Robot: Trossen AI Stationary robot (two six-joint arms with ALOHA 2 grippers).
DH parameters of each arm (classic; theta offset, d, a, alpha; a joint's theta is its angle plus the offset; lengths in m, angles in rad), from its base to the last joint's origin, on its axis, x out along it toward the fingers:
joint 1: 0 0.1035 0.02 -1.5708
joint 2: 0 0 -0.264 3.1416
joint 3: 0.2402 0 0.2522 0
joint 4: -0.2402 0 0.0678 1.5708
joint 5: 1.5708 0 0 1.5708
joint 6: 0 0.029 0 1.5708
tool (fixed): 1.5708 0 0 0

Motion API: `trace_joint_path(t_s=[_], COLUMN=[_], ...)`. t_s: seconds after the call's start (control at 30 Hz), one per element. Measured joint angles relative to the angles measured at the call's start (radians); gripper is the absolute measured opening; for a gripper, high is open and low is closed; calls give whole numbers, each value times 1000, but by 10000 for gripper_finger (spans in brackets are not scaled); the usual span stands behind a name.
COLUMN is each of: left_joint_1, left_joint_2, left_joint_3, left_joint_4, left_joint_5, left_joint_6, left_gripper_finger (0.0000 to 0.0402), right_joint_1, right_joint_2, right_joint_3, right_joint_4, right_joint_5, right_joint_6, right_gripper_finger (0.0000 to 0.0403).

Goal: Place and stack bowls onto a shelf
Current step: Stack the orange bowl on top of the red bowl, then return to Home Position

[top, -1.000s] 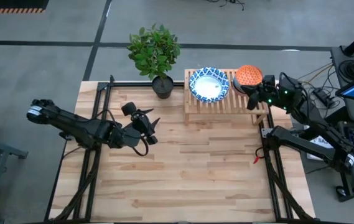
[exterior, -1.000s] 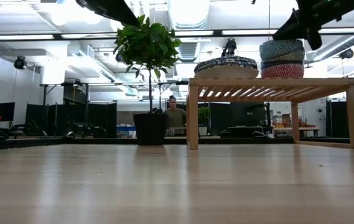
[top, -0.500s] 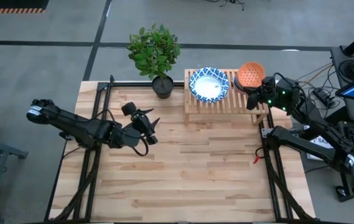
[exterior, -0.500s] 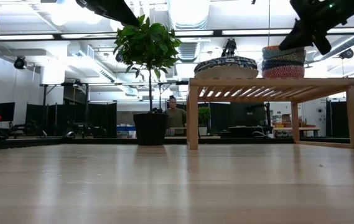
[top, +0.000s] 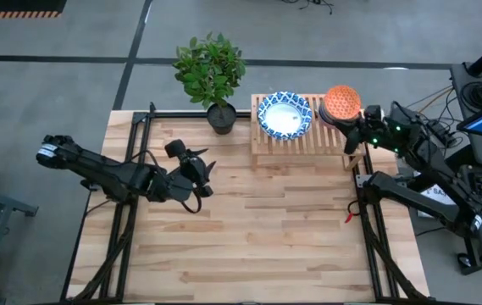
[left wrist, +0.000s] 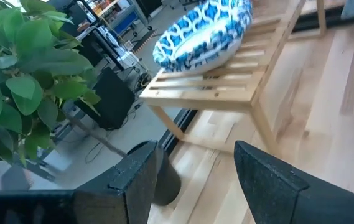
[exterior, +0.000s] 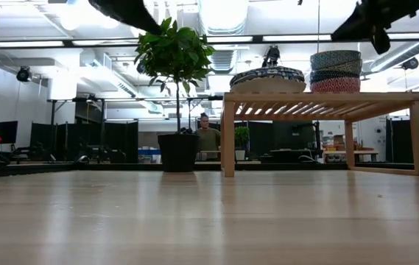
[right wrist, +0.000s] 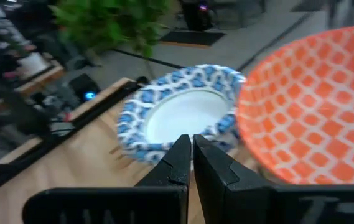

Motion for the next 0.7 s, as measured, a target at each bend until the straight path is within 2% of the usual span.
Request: trace_joint_path(t_s=[0.27, 0.4, 0.5, 0.6, 0.7], left_joint_1=[-19, -19, -18, -17, -17], left_joint_2=[-34, -106, -189, -294, -403], left_joint_3=[-19, -104, -181, -262, -359], left_joint_4=[-256, -273, -226, -90, 106], left_joint_5=[35, 86, 105, 207, 350], left_joint_6=[-122, -156, -157, -104, 14], left_gripper_finger=[173, 140, 107, 71, 34], right_joint_1=[0, 1, 0, 0, -1], right_joint_2=[-164, -277, -346, -411, -452], right_joint_3=[-19, -69, -151, -216, -291], right_joint_4=[0, 27, 44, 137, 164], right_joint_5=[-185, -234, -281, -331, -362], right_joint_6=[-64, -70, -48, -14, -12], right_gripper_finger=[9, 9, 9, 9, 9])
